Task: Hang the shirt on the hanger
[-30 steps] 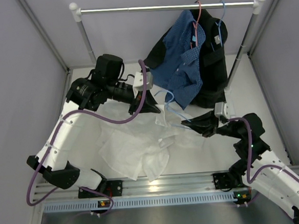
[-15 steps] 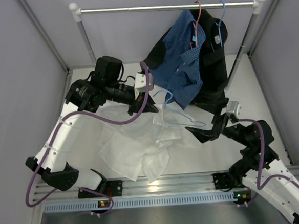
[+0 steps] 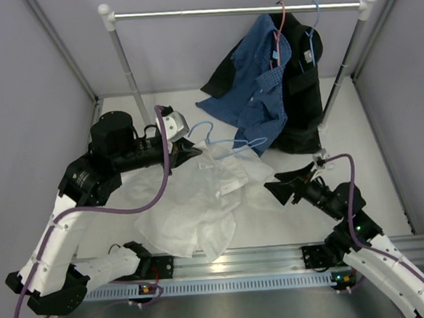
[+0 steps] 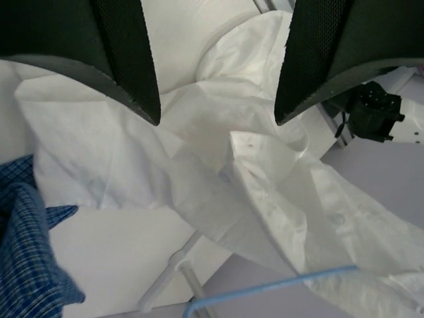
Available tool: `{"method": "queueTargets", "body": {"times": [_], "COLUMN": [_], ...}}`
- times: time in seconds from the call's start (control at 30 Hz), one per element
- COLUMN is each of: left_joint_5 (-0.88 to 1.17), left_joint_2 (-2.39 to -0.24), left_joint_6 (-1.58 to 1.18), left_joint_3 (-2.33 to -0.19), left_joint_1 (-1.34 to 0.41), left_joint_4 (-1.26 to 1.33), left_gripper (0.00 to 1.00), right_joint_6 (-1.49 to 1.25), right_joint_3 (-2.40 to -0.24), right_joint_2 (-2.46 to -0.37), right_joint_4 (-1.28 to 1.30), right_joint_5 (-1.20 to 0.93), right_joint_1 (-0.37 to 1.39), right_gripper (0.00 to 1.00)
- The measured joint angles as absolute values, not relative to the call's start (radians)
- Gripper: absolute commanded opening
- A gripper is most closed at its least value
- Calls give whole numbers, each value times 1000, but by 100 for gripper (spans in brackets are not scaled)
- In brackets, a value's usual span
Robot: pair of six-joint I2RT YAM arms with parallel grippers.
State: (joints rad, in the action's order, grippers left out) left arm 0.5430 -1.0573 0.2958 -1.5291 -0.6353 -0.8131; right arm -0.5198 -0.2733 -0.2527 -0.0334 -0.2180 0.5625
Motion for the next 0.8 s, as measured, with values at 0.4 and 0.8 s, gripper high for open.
{"method": "queueTargets", "body": {"times": [0.4, 0.8], "left_joint_5": [535, 551], "left_joint_2": [-1058, -1063], "left_joint_6": [211, 181], "left_joint_3": [-1528, -1528], "left_joint_1": [-635, -635], "left_joint_4": [-750, -722], "left_gripper": [0, 0], "right_joint_6": [-542, -478], "right_joint_3": [-275, -322], "right_joint_2": [-753, -939], "right_joint_4": [-436, -636], "right_joint_5": [-475, -482], "right_joint_1": [570, 592], "right_gripper": [52, 3]}}
